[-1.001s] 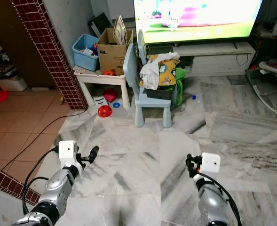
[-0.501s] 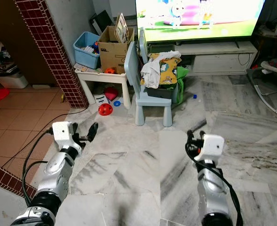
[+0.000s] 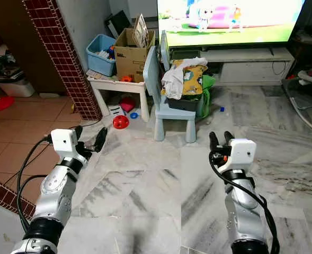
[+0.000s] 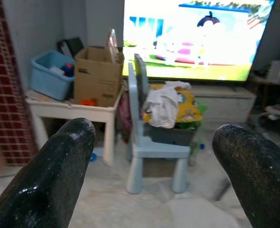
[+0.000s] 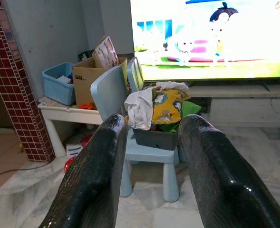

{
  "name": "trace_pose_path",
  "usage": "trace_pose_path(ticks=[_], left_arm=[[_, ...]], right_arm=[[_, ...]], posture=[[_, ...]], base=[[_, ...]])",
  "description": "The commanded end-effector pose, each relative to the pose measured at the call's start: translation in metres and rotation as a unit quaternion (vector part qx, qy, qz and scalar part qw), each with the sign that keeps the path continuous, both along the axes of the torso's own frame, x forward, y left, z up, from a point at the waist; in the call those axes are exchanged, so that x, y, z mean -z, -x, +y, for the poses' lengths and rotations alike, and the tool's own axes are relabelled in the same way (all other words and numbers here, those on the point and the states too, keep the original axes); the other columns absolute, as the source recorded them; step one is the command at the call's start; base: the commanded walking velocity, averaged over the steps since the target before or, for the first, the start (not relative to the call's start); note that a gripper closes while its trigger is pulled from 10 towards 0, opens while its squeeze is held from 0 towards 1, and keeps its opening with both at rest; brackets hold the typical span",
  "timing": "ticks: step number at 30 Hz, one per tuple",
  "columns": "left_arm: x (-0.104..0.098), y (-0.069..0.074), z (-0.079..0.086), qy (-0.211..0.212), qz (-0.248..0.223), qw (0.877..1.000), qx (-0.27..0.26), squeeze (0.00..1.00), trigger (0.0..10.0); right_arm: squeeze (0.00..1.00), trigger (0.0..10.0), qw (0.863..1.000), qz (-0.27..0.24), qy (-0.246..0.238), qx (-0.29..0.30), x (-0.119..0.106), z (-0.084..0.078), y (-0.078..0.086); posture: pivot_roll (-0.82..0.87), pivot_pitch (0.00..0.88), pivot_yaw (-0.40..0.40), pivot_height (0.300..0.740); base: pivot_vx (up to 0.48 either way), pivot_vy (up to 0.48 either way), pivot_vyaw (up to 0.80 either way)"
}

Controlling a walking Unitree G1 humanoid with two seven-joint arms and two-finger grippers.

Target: Hang keys on a hook

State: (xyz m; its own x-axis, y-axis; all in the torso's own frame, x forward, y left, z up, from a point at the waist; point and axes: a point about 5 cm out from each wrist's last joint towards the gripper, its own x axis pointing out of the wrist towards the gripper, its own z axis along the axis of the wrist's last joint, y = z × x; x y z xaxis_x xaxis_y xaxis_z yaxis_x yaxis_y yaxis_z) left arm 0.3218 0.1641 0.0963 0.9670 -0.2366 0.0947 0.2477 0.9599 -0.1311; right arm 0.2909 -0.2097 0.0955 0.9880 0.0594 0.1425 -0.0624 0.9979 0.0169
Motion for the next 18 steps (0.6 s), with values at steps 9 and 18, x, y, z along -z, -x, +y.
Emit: trace_pose_path(ticks=[9, 18], left_arm=[[-0.012, -0.011, 0.001, -0.008, 0.007, 1.0, 0.024, 0.0, 10.0], [-0.012, -0.008, -0.002, -0.096, -0.015, 0.994, 0.054, 0.0, 10.0]], right_arm=[[1.0, 10.0, 0.999, -0.019, 0.0, -0.03, -0.018, 0.002, -0.004], [0.0, 10.0, 0.988, -0.037, 0.142, -0.039, -0.029, -0.008, -0.002]], posture=[[-0.11, 0.0, 0.062, 0.74], [-0.12, 0.0, 0.073, 0.74]], base=[[0.0, 0.0, 0.0], [0.0, 0.0, 0.0]])
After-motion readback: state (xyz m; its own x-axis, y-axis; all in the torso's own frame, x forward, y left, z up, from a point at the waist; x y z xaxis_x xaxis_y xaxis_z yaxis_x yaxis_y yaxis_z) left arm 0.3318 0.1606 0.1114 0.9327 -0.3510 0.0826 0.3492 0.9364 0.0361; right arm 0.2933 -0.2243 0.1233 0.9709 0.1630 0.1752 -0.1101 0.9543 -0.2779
